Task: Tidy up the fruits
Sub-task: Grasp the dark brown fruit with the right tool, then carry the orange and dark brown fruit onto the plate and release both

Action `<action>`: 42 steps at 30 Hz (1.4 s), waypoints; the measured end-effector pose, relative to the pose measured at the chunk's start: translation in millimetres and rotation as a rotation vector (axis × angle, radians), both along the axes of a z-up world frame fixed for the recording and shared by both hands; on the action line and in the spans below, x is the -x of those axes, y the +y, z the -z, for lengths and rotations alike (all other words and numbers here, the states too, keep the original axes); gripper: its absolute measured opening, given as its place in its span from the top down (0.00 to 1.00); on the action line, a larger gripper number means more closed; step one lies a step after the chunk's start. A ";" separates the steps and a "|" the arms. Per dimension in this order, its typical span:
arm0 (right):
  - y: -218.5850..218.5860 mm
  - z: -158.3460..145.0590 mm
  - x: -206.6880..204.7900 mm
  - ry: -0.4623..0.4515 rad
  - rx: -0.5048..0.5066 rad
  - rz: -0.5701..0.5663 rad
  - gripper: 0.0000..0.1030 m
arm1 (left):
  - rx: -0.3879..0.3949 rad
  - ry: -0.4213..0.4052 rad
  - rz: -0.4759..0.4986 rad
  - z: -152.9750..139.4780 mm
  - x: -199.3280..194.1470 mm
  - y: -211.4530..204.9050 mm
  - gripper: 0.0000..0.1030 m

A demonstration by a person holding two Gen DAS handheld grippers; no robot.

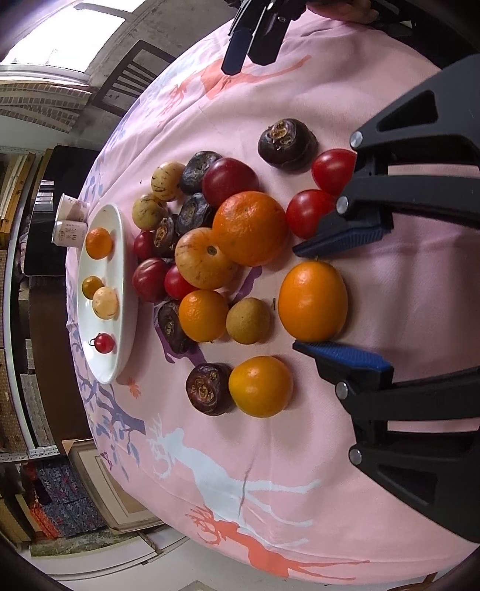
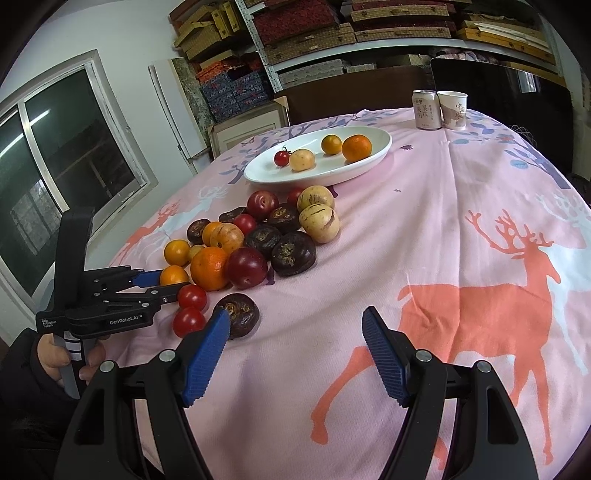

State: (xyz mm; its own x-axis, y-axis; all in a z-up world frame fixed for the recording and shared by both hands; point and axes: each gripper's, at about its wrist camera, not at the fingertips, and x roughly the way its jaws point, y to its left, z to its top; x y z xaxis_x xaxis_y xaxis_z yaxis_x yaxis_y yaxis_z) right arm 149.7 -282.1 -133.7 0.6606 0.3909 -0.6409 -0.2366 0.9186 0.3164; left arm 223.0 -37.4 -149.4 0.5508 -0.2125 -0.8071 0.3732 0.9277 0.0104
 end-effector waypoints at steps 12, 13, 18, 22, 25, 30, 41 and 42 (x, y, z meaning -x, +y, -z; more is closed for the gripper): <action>54.7 -2.5 -11.5 0.037 0.112 -0.131 0.34 | 0.058 -0.063 -0.076 -16.6 12.7 24.7 0.57; 64.5 1.9 -18.5 0.064 0.138 -0.126 0.35 | 0.058 -0.062 -0.077 -16.9 13.9 26.2 0.57; 77.6 7.4 -25.0 0.086 0.165 -0.130 0.37 | 0.066 -0.058 -0.077 -17.0 18.6 33.4 0.57; 85.0 10.2 -27.5 0.097 0.196 -0.128 0.37 | 0.069 -0.055 -0.080 -15.4 19.4 36.9 0.57; 89.2 11.1 -30.9 0.103 0.216 -0.122 0.37 | 0.077 -0.056 -0.083 -15.7 20.2 38.6 0.57; 100.1 16.0 -33.8 0.118 0.257 -0.132 0.38 | 0.079 -0.053 -0.081 -15.9 21.6 39.5 0.57; 99.6 16.2 -36.5 0.119 0.253 -0.109 0.59 | 0.081 -0.050 -0.082 -16.6 22.8 43.3 0.57; 98.2 15.8 -36.5 0.117 0.244 -0.107 0.59 | 0.082 -0.051 -0.082 -16.4 22.7 43.4 0.57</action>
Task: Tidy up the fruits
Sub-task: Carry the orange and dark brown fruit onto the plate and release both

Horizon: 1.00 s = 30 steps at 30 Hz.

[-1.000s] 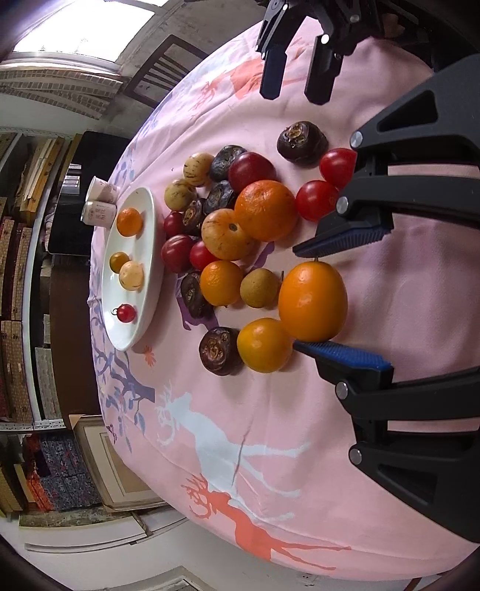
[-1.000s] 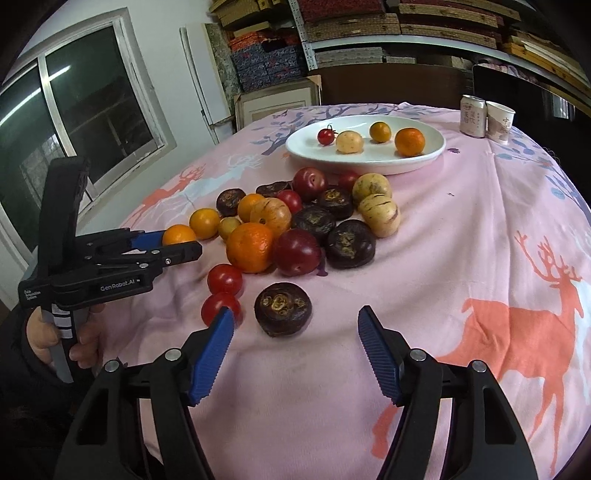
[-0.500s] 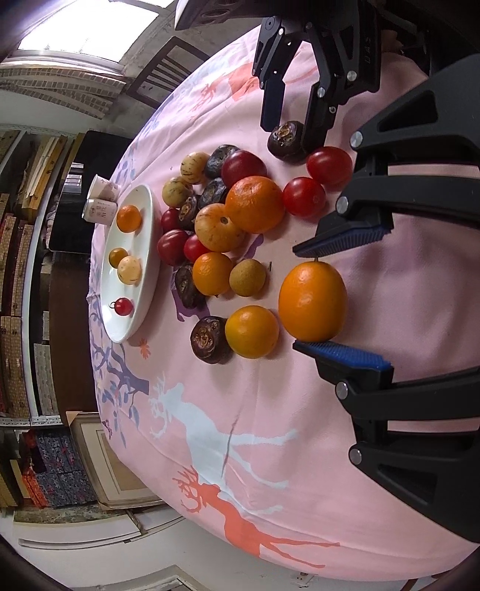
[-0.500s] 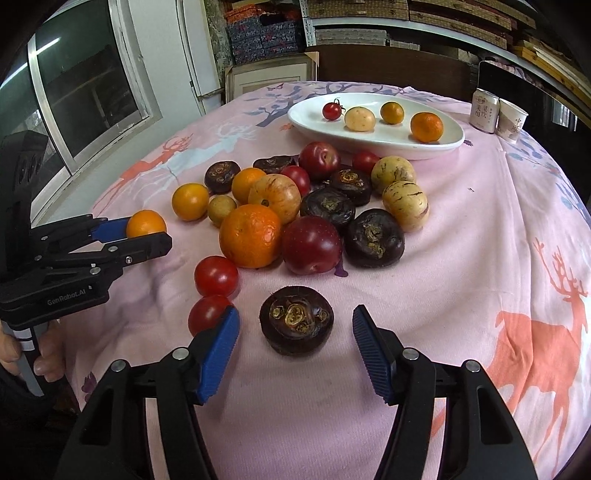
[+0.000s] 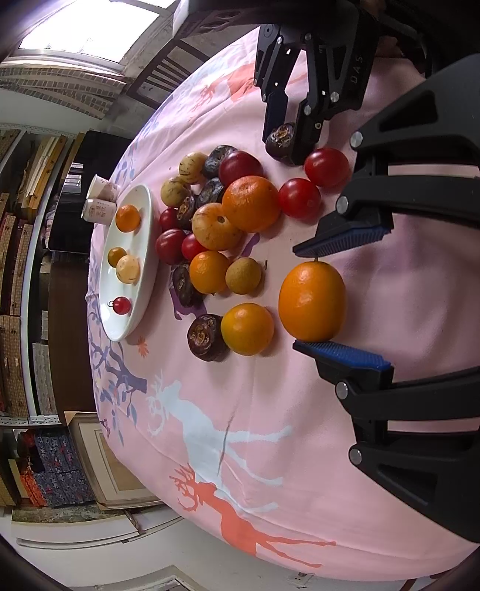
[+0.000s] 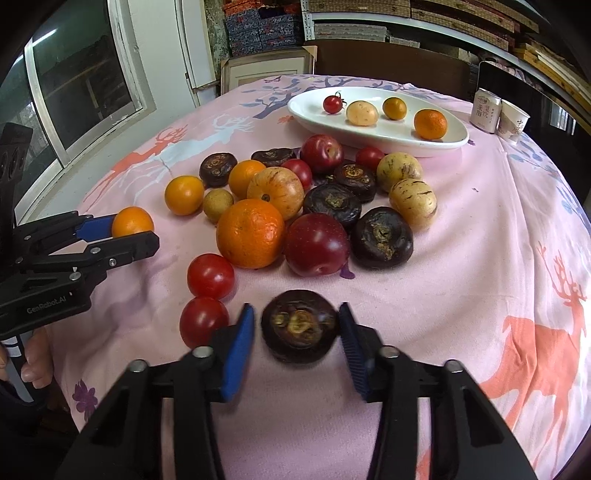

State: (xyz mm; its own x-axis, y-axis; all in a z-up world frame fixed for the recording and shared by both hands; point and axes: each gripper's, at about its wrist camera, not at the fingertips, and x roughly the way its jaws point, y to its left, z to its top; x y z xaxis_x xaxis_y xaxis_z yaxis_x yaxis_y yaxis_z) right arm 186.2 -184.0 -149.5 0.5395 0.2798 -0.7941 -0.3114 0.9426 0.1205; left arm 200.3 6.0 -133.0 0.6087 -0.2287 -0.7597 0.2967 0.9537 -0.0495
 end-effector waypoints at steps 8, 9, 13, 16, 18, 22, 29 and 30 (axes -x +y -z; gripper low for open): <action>-15.9 -9.5 11.5 -0.035 -0.041 0.013 0.59 | 0.003 -0.007 0.000 -3.7 1.9 0.2 0.57; -20.2 -11.5 14.0 -0.039 -0.048 0.015 0.59 | 0.003 -0.009 0.001 -4.7 2.7 0.0 0.57; -37.6 -19.1 22.3 -0.058 -0.059 0.034 0.59 | 0.013 -0.016 0.012 -11.9 6.8 -2.0 0.57; -57.0 -29.3 24.0 -0.081 -0.065 0.063 0.59 | 0.013 -0.037 0.032 -23.7 10.2 -8.7 0.57; -76.1 -43.1 21.8 -0.115 -0.073 0.096 0.59 | 0.015 -0.054 0.053 -35.1 9.8 -15.1 0.57; -113.5 -73.5 13.2 -0.192 -0.081 0.160 0.59 | 0.028 -0.095 0.082 -60.5 -2.5 -27.4 0.57; -142.0 -111.0 -44.0 -0.255 -0.128 0.167 0.59 | 0.015 -0.122 0.095 -90.0 -73.1 -64.9 0.57; -138.9 -109.3 -60.5 -0.247 -0.133 0.159 0.59 | 0.015 -0.113 0.087 -89.6 -85.6 -69.5 0.57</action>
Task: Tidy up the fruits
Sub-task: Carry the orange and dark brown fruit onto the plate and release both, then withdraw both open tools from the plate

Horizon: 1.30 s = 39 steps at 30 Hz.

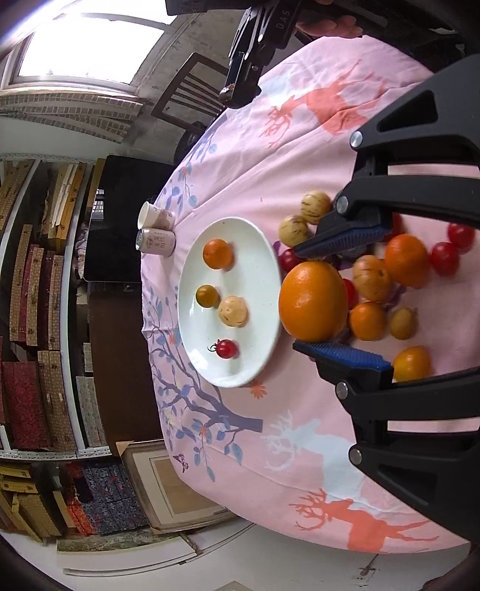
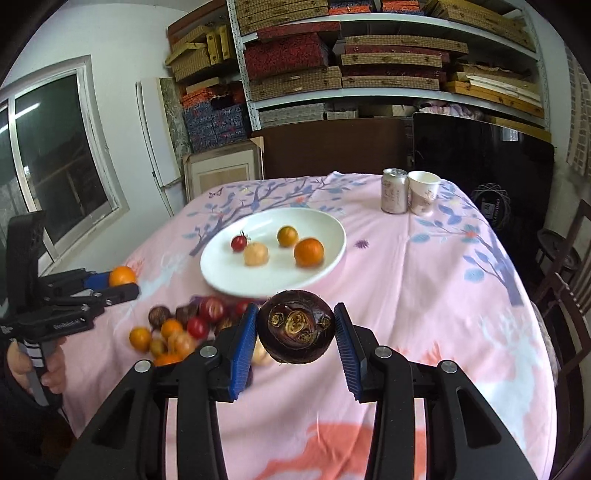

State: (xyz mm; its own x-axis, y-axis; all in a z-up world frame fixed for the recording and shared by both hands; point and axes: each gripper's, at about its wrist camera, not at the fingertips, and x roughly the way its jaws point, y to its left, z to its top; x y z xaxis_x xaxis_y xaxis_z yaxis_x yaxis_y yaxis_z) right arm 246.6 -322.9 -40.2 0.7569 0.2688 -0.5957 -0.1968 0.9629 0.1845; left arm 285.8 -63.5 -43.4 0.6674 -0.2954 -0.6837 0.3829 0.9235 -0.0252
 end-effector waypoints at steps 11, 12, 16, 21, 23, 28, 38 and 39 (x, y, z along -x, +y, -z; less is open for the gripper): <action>51.7 49.1 -125.7 0.100 0.035 -0.069 0.59 | 0.020 0.144 -0.111 53.5 -135.1 -22.1 0.57; 54.4 52.9 -130.9 0.103 0.044 -0.072 0.59 | 0.016 0.148 -0.113 57.0 -140.2 -23.6 0.57; 57.0 58.4 -144.1 0.088 0.036 -0.076 0.50 | 0.010 0.166 -0.115 65.8 -156.6 -27.7 0.56; 49.3 45.7 -134.7 0.042 0.029 -0.046 0.33 | 0.006 0.081 -0.160 51.7 -150.4 -21.9 0.20; 42.5 40.4 -125.2 0.037 0.016 -0.032 0.33 | 0.010 0.068 -0.160 44.8 -145.1 -18.7 0.17; 30.9 32.4 -95.1 0.037 0.001 -0.020 0.33 | 0.002 0.054 -0.152 35.2 -121.2 -12.9 0.17; 18.2 35.8 -6.2 0.075 -0.042 -0.010 0.33 | -0.023 0.036 -0.085 26.1 -27.0 -2.5 0.15; 17.2 38.0 6.2 0.076 -0.043 -0.006 0.33 | -0.034 0.030 -0.078 26.7 -15.7 -1.6 0.14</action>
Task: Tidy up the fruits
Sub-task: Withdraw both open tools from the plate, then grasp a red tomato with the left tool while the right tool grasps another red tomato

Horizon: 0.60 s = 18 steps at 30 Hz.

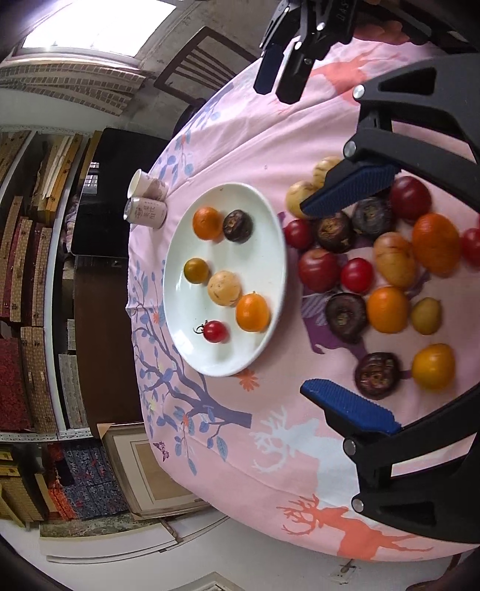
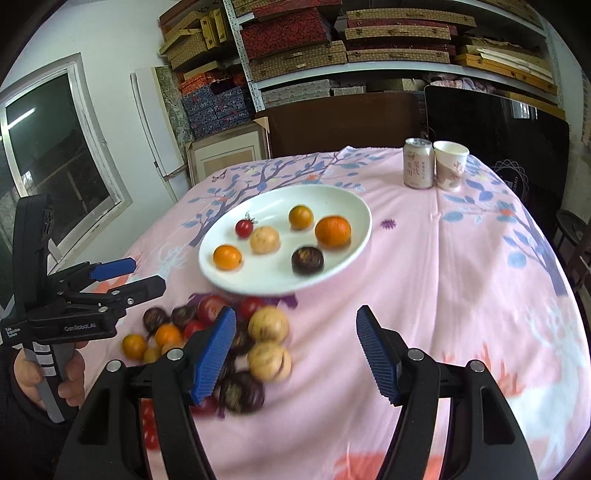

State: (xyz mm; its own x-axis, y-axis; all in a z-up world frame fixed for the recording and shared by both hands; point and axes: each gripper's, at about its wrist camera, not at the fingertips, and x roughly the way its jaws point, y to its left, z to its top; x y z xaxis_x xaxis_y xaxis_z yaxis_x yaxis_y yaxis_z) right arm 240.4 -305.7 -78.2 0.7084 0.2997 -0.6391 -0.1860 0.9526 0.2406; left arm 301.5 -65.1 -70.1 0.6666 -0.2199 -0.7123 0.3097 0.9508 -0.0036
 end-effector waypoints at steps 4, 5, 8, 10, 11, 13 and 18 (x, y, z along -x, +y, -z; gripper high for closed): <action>-1.2 14.9 41.2 0.015 0.002 0.002 0.33 | -0.059 -0.006 0.054 12.3 59.0 4.7 0.12; -1.0 20.3 51.1 0.019 0.004 0.002 0.33 | -0.073 0.001 0.070 18.2 72.5 5.0 0.12; -1.9 32.7 70.9 0.035 -0.008 0.003 0.33 | -0.095 0.023 0.118 36.7 107.5 3.7 0.12; -3.1 39.0 80.5 0.036 -0.009 0.014 0.33 | -0.110 0.033 0.135 47.4 125.9 -0.4 0.12; -3.1 42.2 83.3 0.037 -0.010 0.016 0.33 | -0.119 0.028 0.133 51.1 132.9 -3.4 0.12; -2.7 48.4 87.1 0.046 -0.010 0.018 0.33 | -0.142 0.011 0.117 57.2 143.2 -9.2 0.12; -2.4 55.0 92.6 0.053 -0.022 0.021 0.33 | -0.145 0.060 0.082 73.8 140.6 -16.7 0.36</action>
State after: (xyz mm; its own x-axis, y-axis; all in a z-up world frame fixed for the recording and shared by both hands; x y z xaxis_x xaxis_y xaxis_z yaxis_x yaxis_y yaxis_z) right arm 147.8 -308.1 -133.1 0.6801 0.2996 -0.6691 -0.1528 0.9506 0.2703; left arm 160.9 -81.7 -143.9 0.6062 -0.1642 -0.7782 0.3896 0.9143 0.1106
